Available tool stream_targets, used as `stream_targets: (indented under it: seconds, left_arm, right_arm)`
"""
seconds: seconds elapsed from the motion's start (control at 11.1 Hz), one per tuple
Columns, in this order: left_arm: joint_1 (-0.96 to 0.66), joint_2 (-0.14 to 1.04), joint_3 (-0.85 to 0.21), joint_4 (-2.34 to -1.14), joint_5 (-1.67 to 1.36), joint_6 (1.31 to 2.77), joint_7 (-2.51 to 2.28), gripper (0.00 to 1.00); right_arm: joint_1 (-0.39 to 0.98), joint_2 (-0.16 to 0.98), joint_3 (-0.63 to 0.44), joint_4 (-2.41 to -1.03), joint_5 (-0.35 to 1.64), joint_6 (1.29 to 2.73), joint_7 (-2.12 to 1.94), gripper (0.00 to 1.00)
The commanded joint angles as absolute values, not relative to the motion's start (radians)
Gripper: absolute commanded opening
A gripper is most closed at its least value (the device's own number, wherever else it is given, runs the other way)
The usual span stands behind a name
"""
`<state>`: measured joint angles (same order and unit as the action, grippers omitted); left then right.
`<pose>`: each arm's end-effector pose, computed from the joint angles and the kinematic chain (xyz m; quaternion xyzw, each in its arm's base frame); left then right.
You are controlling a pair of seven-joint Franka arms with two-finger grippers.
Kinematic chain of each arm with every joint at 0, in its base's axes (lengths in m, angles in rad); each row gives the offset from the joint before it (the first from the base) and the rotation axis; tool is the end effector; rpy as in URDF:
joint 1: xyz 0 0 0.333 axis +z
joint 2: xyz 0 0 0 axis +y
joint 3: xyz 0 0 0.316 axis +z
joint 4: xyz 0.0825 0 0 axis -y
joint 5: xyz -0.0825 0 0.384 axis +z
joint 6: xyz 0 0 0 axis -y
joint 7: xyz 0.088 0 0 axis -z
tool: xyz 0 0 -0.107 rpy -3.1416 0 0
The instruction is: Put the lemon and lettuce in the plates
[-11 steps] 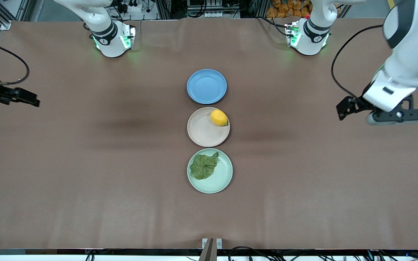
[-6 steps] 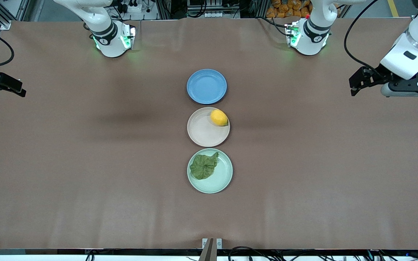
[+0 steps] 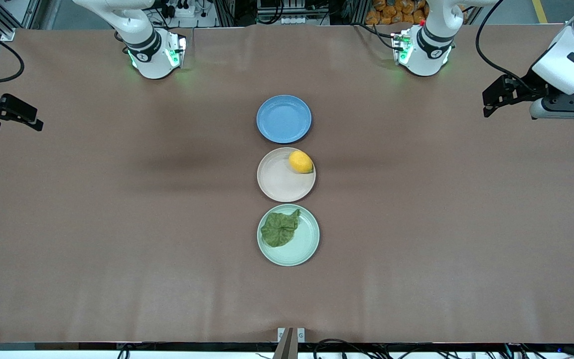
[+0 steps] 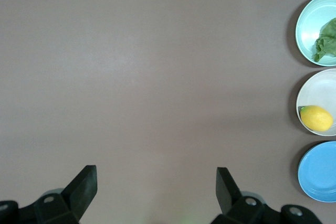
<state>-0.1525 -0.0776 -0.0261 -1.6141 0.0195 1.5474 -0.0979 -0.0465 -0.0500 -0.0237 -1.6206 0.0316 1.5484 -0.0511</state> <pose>0.5197 -0.0923 0.6440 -0.9991 0.0400 -0.0069 0.0099 0.5351 -0.0345 0.6264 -0.9998 0.0093 0.0101 0.0170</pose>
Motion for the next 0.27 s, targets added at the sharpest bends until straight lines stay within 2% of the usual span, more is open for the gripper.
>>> stream_targets:
  seconds: [0.0, 0.18]
  left_arm:
    - [-0.153, -0.067, -0.015, -1.585, -0.015, 1.522, -0.067, 1.0]
    - [-0.153, -0.067, -0.015, -1.585, -0.015, 1.522, -0.069, 1.0]
  right_arm:
    - [-0.017, -0.101, -0.055, -1.655, 0.052, 1.562, -0.078, 1.0]
    - [-0.008, -0.106, -0.057, -1.652, 0.041, 1.56, -0.078, 1.0]
